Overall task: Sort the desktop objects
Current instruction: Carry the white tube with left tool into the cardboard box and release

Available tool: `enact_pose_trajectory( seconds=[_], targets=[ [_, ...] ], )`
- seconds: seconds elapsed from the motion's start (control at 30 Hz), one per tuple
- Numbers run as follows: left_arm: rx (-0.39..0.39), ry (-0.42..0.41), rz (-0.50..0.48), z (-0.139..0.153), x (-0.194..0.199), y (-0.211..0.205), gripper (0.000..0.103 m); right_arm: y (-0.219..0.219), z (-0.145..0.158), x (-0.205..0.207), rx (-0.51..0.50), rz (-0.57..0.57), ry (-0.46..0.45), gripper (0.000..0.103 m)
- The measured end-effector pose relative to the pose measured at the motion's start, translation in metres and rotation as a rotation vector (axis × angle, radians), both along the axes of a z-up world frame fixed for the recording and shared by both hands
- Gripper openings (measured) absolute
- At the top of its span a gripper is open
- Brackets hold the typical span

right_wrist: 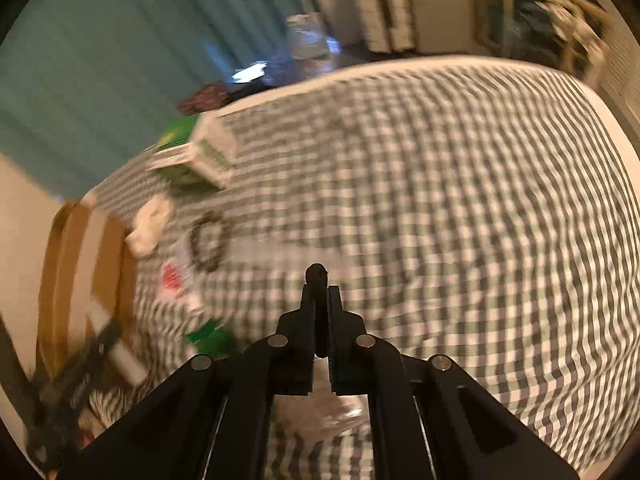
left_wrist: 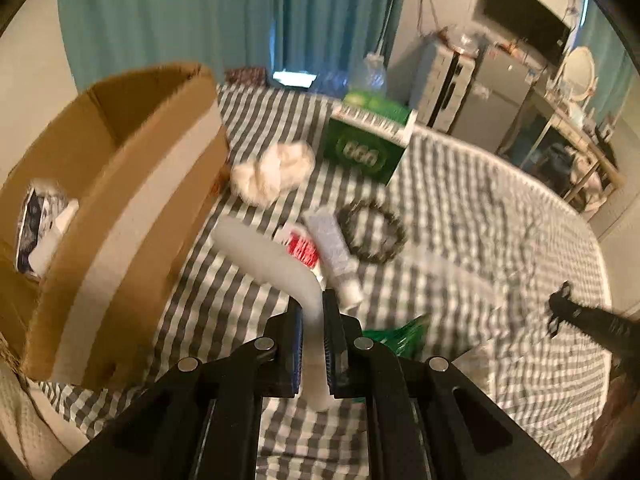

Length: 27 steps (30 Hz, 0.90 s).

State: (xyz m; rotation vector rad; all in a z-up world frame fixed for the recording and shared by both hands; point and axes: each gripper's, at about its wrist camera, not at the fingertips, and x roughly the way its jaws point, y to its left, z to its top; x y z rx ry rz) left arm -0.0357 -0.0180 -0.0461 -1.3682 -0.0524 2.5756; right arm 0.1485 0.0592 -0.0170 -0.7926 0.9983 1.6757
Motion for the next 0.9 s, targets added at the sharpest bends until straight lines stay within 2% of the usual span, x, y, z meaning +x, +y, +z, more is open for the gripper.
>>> enact_pose_trajectory(
  seconds=[0.1, 0.23, 0.37, 0.5, 0.6, 0.73, 0.83, 0.9],
  targets=[
    [0.045, 0.045, 0.008, 0.016, -0.006, -0.004, 0.009, -0.008, 0.007, -0.021, 0.046, 0.076, -0.005, 0.005],
    [0.061, 0.139, 0.010, 0.040, -0.007, -0.011, 0.009, -0.023, 0.036, -0.040, 0.105, 0.165, 0.027, 0.005],
    [0.168, 0.208, 0.015, 0.072, -0.011, -0.037, 0.009, -0.032, 0.056, -0.079, 0.134, 0.256, 0.087, 0.005],
    [0.181, 0.290, 0.027, 0.106, -0.027, -0.069, 0.009, -0.037, 0.075, -0.115, 0.159, 0.342, 0.133, 0.005],
    [0.187, 0.322, 0.044, 0.121, -0.046, -0.092, 0.009, -0.038, 0.088, -0.150, 0.162, 0.417, 0.172, 0.005],
    [0.185, 0.350, 0.110, 0.121, -0.065, -0.138, 0.009, -0.039, 0.096, -0.197, 0.166, 0.495, 0.195, 0.005],
    [0.204, 0.317, 0.216, 0.105, -0.076, -0.171, 0.009, -0.040, 0.092, -0.240, 0.168, 0.563, 0.191, 0.005],
    [0.169, 0.291, 0.282, 0.088, -0.090, -0.185, 0.009, -0.040, 0.084, -0.267, 0.156, 0.601, 0.188, 0.005]
  ],
)
